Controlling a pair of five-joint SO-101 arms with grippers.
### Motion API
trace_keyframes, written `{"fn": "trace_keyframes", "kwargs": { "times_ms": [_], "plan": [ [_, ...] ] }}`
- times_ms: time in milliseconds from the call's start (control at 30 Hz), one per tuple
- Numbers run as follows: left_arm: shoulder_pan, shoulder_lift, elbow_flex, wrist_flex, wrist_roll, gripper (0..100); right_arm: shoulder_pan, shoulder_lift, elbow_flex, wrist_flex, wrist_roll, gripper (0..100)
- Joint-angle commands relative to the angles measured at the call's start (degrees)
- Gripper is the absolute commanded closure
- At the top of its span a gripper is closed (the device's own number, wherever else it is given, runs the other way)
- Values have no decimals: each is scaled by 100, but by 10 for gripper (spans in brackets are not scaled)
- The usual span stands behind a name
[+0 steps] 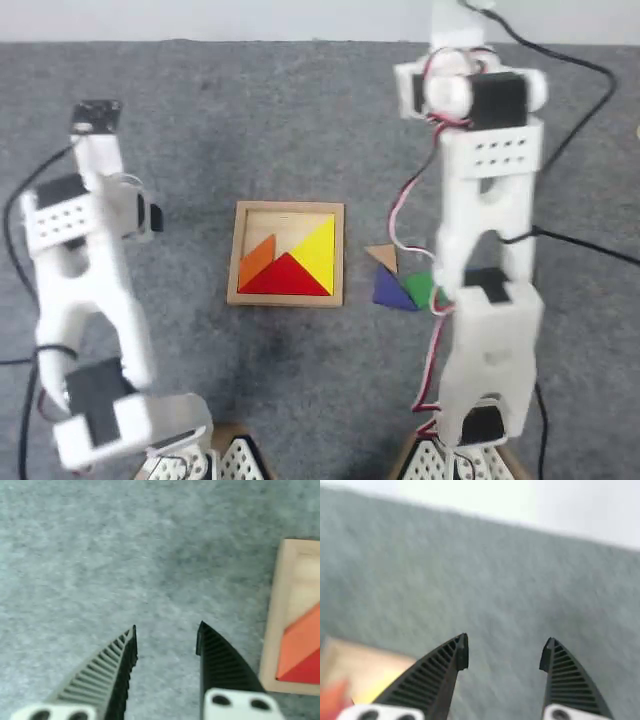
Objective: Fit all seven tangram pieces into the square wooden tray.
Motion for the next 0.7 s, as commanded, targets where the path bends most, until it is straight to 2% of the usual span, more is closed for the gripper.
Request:
{"fn": "trace_keyframes", "kwargs": {
  "times_ms": [0,167,333,433,500,667],
  "plan": [
    [44,-686,708,-413,88,806,382,-1130,2971,66,756,751],
    [44,-738,1508,-1020,114,805,699,-1877,5873,-1657,1670,749],
    [-141,-738,1692,-1204,114,805,391,-2097,7903,-3477,2163,747],
    [-114,-738,1824,-1327,114,805,-40,-2044,8624,-4374,2136,749],
    [-114,-738,1930,-1503,114,806,-286,-2105,8914,-4778,1820,749],
    [-114,-738,2009,-1530,114,806,-620,-2114,8941,-5051,1670,749]
  ]
}}
